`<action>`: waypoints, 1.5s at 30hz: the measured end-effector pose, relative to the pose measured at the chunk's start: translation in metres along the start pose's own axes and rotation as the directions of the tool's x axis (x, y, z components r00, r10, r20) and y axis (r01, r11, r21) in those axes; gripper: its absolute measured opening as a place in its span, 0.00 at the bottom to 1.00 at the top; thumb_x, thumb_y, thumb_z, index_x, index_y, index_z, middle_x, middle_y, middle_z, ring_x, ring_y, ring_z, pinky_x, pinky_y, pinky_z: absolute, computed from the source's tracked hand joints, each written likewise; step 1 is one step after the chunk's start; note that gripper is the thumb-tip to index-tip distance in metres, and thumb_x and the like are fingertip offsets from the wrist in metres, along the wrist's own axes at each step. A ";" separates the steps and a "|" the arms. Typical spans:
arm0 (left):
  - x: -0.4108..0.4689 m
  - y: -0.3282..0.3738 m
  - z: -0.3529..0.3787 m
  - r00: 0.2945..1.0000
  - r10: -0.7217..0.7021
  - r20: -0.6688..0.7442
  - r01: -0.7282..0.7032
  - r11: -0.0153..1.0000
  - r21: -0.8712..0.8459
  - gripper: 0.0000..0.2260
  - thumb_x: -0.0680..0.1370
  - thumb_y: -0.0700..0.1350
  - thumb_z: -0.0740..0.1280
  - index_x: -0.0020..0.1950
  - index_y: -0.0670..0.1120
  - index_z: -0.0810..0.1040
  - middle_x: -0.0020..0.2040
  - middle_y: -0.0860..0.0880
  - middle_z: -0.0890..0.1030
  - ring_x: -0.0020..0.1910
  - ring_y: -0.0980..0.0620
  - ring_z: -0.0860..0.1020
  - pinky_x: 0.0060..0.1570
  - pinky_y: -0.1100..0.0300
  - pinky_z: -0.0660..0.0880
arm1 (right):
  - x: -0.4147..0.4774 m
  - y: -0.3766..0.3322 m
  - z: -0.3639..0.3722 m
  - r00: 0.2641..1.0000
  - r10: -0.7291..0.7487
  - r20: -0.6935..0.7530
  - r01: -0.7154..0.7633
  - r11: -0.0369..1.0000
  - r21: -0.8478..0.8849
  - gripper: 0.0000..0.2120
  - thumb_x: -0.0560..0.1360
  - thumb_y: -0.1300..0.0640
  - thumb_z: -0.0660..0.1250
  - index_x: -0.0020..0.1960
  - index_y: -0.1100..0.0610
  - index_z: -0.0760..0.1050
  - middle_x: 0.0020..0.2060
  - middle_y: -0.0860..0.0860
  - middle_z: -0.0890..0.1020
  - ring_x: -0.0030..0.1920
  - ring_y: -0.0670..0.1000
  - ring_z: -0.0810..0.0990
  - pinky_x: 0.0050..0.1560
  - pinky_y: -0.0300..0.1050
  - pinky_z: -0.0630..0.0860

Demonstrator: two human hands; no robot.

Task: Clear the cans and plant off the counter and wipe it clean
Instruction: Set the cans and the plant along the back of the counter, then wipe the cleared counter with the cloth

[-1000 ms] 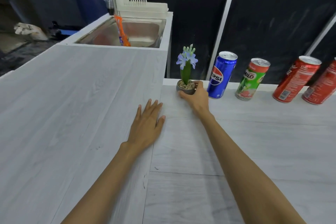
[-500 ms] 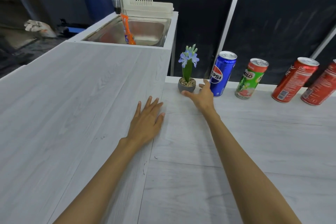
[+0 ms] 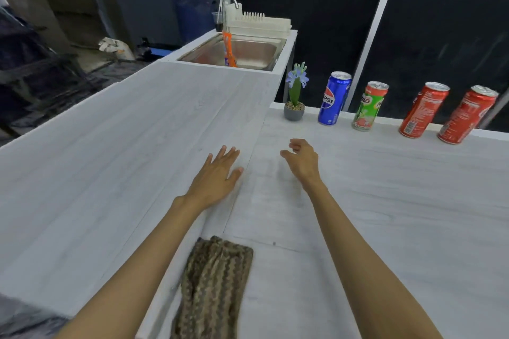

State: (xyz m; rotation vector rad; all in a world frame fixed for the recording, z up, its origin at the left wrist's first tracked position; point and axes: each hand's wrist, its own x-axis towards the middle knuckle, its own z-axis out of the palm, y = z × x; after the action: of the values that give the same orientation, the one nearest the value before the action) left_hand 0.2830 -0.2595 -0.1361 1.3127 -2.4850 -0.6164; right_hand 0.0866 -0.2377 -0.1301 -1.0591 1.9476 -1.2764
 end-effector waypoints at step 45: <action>-0.168 -0.065 0.001 0.995 -0.036 -0.090 0.031 0.998 -0.061 0.23 0.82 0.48 0.47 0.76 0.48 0.46 0.77 0.53 0.48 0.75 0.59 0.41 0.72 0.60 0.33 | -0.248 0.041 0.074 0.886 -0.257 0.386 0.459 0.604 -0.651 0.37 0.66 0.36 0.33 0.75 0.43 0.42 0.76 0.47 0.41 0.75 0.47 0.35 0.72 0.46 0.33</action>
State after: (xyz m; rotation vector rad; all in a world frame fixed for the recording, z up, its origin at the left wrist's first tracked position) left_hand 0.4226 -0.1518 -0.1738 1.3329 -2.3581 -0.6182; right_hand 0.2624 -0.0513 -0.1857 -1.9974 2.1332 -0.4218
